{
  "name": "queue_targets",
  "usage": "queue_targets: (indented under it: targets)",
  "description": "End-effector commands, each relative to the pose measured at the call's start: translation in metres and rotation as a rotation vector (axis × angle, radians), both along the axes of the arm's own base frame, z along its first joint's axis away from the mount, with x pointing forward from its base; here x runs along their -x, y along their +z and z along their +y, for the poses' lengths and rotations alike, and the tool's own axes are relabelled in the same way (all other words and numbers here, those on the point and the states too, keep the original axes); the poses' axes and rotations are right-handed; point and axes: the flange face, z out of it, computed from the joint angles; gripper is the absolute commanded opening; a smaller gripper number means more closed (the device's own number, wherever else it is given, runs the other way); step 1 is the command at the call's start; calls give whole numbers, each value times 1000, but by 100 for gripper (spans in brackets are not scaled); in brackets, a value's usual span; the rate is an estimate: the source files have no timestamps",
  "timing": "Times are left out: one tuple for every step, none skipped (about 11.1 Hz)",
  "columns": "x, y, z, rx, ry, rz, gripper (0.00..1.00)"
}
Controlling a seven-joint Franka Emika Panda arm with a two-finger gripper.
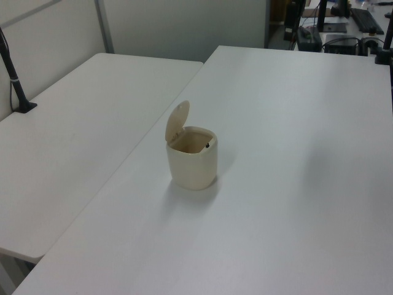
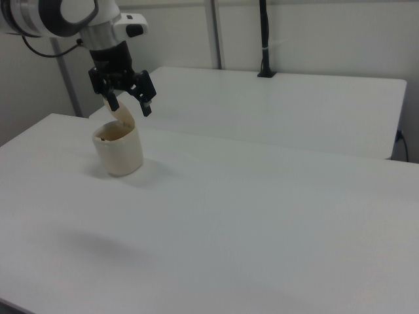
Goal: Open the trash bin
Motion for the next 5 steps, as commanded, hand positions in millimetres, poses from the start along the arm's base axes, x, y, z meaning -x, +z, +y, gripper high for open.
queue_targets:
  targets:
    - [2,2,8,-28,-55,0,100]
    - [2,2,8,-28,-54,0,100]
    - [2,2,8,-29,-54,0,100]
    - [2,2,8,-27,-52,0,100]
    - [2,1,8,-26,-42,2,100]
